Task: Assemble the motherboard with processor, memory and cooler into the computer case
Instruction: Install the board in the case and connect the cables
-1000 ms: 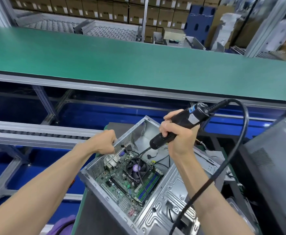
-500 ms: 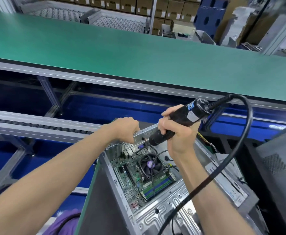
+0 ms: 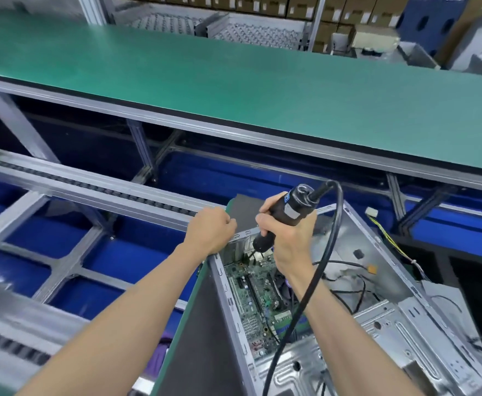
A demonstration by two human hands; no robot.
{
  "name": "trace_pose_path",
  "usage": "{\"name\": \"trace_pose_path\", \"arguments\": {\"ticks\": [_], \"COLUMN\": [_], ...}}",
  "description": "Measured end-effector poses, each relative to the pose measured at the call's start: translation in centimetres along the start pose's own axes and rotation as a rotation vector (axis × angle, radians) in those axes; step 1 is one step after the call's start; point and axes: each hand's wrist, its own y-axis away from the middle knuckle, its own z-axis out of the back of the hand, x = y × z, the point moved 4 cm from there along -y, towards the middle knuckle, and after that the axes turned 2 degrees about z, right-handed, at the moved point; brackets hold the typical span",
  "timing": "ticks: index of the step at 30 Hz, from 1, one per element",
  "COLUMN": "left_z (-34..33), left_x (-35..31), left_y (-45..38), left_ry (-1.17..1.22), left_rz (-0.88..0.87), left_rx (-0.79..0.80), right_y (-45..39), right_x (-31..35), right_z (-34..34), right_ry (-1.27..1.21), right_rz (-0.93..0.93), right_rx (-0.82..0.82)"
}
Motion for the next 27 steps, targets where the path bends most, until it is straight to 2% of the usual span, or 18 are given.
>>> {"name": "trace_pose_path", "arguments": {"ticks": [15, 21, 27], "left_z": [-0.1, 0.0, 0.0], "left_x": [0.0, -0.1, 0.0], "left_y": [0.1, 0.1, 0.1], "left_ry": [0.083, 0.110, 0.141], "left_rz": [0.069, 0.082, 0.094], "left_rx": [0.031, 0.052, 0.054], "right_y": [-0.3, -0.6, -0.3], "right_x": [-1.4, -1.1, -2.0], "right_z": [0.0, -1.1, -1.5], "right_ry": [0.000, 0.044, 0.174], "right_rz": [-0.015, -0.005, -0.003], "right_rx": [0.008, 0.218, 0.108]}}
